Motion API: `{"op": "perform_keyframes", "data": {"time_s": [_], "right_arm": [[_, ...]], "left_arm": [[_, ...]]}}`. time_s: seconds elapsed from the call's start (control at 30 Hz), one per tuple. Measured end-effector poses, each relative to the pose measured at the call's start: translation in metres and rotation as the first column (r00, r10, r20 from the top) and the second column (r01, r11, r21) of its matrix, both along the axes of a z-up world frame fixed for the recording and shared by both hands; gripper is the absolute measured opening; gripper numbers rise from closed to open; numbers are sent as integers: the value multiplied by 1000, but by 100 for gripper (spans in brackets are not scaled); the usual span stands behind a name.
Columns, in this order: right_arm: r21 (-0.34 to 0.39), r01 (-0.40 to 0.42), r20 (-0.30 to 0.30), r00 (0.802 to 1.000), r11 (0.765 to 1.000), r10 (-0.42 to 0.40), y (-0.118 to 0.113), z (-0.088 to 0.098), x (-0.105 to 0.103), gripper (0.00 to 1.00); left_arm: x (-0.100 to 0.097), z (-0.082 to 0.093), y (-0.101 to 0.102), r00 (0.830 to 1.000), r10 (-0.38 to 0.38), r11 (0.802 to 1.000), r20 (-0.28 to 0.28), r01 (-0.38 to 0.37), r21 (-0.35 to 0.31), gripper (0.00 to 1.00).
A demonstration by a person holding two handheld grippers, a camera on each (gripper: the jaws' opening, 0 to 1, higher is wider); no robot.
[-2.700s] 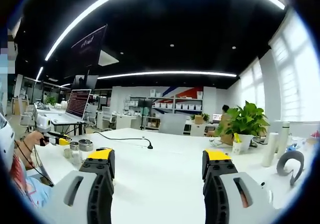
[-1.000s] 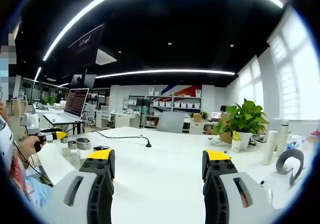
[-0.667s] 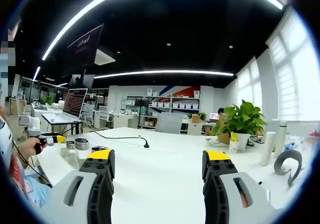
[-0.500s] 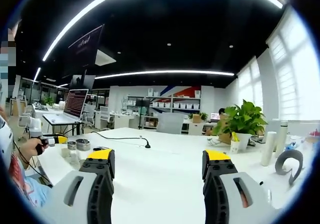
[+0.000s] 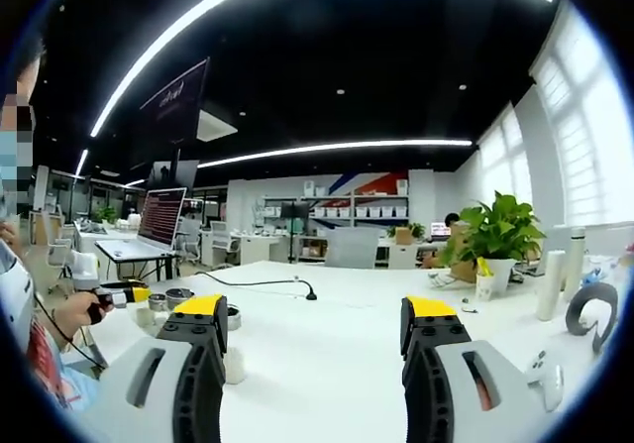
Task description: Rotate the seasoning bottle until the label or dispensing opening points toward the visible target arrow and the bottle remains upright within the marked orientation range
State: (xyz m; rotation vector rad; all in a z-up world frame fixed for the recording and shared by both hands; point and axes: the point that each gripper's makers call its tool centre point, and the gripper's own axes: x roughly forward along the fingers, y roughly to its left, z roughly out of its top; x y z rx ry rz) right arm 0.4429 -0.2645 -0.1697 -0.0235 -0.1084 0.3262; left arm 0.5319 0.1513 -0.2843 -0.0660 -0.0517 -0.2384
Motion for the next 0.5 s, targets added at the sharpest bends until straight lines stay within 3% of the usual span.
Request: {"op": "perform_keyframes", "data": {"time_s": [0.17,0.23,0.5], "right_arm": [[-8,-10,-3,1000,1000,10,3,-1,0,73],[-8,-9,-4,1000,1000,9,2,-1,1,73],[-4,5,-15,1000,1000,-5,-3,-3,2,73]], "left_arm": [[-1,-1,6,1000,1,1000,-2,-1,0,35],[1,-1,6,999,-33,999,-6,33,0,35],[2,-1,6,998,-54,998,12,54,10,34]]}}
